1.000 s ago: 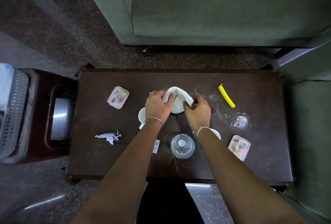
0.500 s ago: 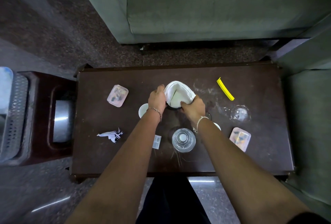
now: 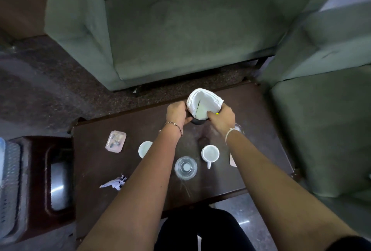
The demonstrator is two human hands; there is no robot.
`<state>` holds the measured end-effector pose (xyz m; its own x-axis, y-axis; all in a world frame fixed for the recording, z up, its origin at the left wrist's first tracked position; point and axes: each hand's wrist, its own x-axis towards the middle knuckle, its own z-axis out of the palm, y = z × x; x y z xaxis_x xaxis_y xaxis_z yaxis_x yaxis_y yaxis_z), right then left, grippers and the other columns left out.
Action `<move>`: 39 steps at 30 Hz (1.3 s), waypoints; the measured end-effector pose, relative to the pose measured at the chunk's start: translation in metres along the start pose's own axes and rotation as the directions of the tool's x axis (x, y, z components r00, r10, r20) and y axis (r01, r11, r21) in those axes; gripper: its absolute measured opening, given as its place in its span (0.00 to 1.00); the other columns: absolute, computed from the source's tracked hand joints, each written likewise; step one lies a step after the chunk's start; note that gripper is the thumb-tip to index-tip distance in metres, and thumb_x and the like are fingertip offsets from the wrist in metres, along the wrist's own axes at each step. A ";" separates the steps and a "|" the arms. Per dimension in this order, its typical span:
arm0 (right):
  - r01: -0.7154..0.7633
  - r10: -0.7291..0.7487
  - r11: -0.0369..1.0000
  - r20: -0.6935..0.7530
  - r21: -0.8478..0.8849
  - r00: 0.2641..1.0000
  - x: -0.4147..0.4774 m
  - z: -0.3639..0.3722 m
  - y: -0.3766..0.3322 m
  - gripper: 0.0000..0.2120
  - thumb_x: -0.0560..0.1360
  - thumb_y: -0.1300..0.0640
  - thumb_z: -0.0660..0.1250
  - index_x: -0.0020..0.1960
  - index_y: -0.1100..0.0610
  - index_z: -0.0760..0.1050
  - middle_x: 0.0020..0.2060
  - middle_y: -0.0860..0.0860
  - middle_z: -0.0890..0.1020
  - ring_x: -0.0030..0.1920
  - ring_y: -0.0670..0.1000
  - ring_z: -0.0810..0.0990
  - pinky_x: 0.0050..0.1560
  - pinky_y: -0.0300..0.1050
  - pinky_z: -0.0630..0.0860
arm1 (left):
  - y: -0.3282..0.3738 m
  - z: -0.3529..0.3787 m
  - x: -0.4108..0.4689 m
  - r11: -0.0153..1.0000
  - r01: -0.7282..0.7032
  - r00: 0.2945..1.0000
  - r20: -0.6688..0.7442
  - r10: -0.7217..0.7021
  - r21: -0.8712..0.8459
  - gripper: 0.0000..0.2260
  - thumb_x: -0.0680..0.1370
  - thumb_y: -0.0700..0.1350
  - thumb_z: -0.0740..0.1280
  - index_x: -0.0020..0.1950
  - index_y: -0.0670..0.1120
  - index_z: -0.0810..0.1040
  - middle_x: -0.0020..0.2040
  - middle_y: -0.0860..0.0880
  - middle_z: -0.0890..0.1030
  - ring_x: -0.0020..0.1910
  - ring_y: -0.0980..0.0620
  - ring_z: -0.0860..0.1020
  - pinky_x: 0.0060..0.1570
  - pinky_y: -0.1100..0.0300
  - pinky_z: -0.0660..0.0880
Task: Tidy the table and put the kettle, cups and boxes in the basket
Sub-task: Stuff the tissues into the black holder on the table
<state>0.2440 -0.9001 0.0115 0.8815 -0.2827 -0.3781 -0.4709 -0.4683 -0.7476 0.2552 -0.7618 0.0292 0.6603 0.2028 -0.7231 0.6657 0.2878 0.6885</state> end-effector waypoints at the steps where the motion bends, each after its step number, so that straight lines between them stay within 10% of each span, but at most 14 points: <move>1: -0.005 0.005 1.000 -0.018 -0.004 1.000 0.005 -0.011 0.001 0.18 0.69 0.60 0.69 0.59 0.56 0.79 0.51 0.55 0.84 0.53 0.57 0.81 0.46 0.39 0.70 | 0.001 0.012 -0.002 1.000 -0.008 1.000 0.018 0.008 0.010 0.13 0.73 0.37 0.60 0.50 0.41 0.82 0.44 0.43 0.82 0.44 0.48 0.80 0.35 0.60 0.80; 18: -0.057 0.062 0.991 0.036 -0.119 0.997 0.165 -0.140 0.074 0.19 0.70 0.61 0.69 0.61 0.56 0.78 0.55 0.56 0.83 0.57 0.57 0.80 0.53 0.42 0.73 | -0.035 0.212 0.044 0.991 0.028 0.995 0.086 -0.040 0.129 0.16 0.74 0.34 0.59 0.49 0.54 0.77 0.38 0.53 0.80 0.36 0.55 0.77 0.42 0.59 0.78; 39: -0.081 0.089 0.992 0.087 -0.095 0.992 0.238 -0.126 0.128 0.15 0.71 0.60 0.67 0.58 0.56 0.79 0.50 0.57 0.84 0.52 0.58 0.81 0.47 0.43 0.73 | -0.064 0.260 0.116 0.976 0.077 0.996 0.017 -0.082 0.202 0.12 0.75 0.40 0.64 0.54 0.53 0.77 0.42 0.53 0.81 0.36 0.58 0.79 0.37 0.63 0.75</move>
<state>0.3891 -1.1328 -0.1054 0.8355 -0.2491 -0.4897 -0.5419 -0.5214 -0.6592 0.3792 -1.0004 -0.0845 0.6090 0.1629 -0.7763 0.7711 0.1074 0.6275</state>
